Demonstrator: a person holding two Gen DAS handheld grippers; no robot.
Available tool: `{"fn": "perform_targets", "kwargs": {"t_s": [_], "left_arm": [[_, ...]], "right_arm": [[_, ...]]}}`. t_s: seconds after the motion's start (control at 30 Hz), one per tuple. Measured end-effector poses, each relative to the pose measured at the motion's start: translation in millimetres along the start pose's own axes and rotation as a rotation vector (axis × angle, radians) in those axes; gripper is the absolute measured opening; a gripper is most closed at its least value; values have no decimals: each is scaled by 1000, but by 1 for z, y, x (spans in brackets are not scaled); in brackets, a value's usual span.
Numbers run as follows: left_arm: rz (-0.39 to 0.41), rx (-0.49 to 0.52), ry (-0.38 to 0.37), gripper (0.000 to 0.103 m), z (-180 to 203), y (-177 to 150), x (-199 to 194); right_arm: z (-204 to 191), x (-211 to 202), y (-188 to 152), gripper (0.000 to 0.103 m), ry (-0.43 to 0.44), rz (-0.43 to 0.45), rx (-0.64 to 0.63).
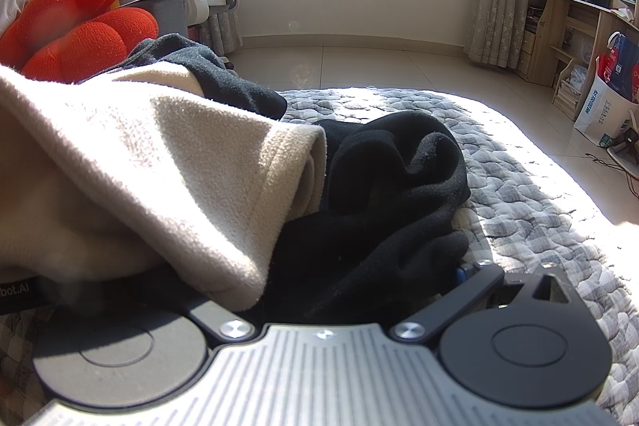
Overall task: Fold clothes
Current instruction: 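Move both grippers toward the crumpled cream-and-black T-shirt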
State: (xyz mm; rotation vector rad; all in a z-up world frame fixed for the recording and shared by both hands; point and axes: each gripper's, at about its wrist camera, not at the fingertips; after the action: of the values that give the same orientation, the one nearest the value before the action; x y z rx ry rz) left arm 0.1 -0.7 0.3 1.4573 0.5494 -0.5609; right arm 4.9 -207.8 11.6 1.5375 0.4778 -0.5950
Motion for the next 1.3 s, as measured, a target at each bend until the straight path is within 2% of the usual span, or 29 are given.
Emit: {"fn": "perform_targets", "kwargs": {"t_s": [0.7, 0.83, 0.9, 1.03, 1.2, 1.3], "left_arm": [[-6, 9, -8, 103, 1, -6, -6], [-61, 68, -57, 103, -2, -4, -16], [-84, 87, -56, 103, -3, -2, -25], [-78, 118, -35, 103, -2, 6, -45], [-59, 145, -50, 102, -3, 17, -62], [-50, 173, -34, 102, -1, 17, -64]], "right_arm": [[-3, 5, 4, 103, 13, -7, -8], [2, -3, 16, 103, 60, -56, -27], [5, -7, 22, 103, 84, -80, -36], [9, -18, 35, 103, 137, -120, -52], [9, -70, 59, 103, 286, -17, -27], [1, -93, 62, 103, 323, 35, -106]]}}
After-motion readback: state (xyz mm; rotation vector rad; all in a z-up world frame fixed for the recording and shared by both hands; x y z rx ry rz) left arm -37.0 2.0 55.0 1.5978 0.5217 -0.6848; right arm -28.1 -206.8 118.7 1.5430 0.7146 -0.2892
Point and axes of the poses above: each gripper's, at about its wrist camera, not at the fingertips, and x roughly the way its jaws point, z to its right, y to its top, and after that the axes turned 2 degrees about -z, right-handed
